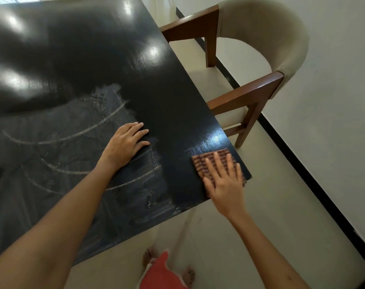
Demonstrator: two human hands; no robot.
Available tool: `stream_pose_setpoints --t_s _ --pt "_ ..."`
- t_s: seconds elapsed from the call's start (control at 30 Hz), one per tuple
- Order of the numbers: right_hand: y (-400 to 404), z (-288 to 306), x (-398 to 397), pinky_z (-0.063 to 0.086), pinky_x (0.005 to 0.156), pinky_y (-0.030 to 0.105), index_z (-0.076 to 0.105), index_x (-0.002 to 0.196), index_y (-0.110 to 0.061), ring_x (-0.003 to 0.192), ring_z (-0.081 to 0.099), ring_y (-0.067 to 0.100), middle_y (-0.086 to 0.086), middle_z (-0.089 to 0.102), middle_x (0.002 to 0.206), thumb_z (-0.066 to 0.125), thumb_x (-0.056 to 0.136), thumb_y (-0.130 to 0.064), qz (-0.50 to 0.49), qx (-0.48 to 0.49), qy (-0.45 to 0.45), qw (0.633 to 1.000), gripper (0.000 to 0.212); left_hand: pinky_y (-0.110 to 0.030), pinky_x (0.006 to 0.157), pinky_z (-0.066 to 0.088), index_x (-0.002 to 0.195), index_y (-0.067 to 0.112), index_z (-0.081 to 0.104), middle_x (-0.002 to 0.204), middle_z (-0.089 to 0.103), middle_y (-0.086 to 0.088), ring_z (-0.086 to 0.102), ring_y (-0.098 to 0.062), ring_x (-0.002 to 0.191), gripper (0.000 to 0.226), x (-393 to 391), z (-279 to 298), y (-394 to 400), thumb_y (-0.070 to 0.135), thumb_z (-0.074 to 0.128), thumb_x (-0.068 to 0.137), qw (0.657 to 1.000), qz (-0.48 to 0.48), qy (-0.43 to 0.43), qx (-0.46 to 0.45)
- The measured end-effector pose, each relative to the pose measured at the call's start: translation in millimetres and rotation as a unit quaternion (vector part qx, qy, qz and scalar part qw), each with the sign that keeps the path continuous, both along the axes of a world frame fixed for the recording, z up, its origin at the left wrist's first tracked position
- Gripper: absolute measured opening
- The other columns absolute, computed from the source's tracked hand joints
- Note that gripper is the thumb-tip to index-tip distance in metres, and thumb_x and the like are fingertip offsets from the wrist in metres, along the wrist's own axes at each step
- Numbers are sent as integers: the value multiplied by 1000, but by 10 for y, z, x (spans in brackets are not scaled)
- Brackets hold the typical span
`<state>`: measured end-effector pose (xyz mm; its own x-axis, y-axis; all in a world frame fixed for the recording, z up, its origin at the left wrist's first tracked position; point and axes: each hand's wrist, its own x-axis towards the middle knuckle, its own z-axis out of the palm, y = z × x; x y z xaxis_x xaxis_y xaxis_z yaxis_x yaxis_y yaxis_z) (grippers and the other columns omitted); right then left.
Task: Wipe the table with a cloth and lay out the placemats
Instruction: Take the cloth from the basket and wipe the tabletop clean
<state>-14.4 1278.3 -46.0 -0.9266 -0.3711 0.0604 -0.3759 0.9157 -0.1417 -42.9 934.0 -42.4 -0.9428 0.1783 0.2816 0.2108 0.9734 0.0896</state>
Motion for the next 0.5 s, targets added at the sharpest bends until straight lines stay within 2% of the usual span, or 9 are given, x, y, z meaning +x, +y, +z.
stream_pose_setpoints --t_s 0.1,0.23,0.3,0.4,0.5 --pt "8 47 -130 -1 120 43 30 149 -30 149 8 29 1 25 158 20 97 -53 -75 -5 -20 997 58 -41 106 39 122 7 63 130 58 -13 50 -28 124 52 -14 -23 -14 46 39 96 1000 4 9 7" --pt "-199 24 -85 9 119 50 42 146 -22 147 17 34 7 36 154 22 94 -48 -135 -25 -18 990 62 -42 104 42 118 7 66 127 60 -13 53 -29 121 50 -27 -72 -9 45 44 95 999 13 28 15" --pt "-340 31 -18 17 116 54 50 140 -17 143 27 38 10 45 148 27 93 -43 -123 -42 -8 991 59 -42 103 42 116 6 67 127 61 -13 54 -29 121 50 -31 -82 -2 45 45 94 999 21 34 20" --pt "-715 60 178 30 110 59 59 131 -13 135 41 39 10 55 138 32 93 -34 -45 -73 20 996 51 -42 103 43 115 7 67 127 61 -13 54 -29 121 48 -25 -85 -6 45 46 94 999 31 37 1" --pt "-1148 247 114 24 115 55 62 128 -12 136 41 35 10 56 137 34 97 -28 -66 -159 -50 984 44 -45 102 43 117 8 66 129 60 -14 53 -31 123 46 -8 -68 -45 42 44 96 997 76 23 -12"
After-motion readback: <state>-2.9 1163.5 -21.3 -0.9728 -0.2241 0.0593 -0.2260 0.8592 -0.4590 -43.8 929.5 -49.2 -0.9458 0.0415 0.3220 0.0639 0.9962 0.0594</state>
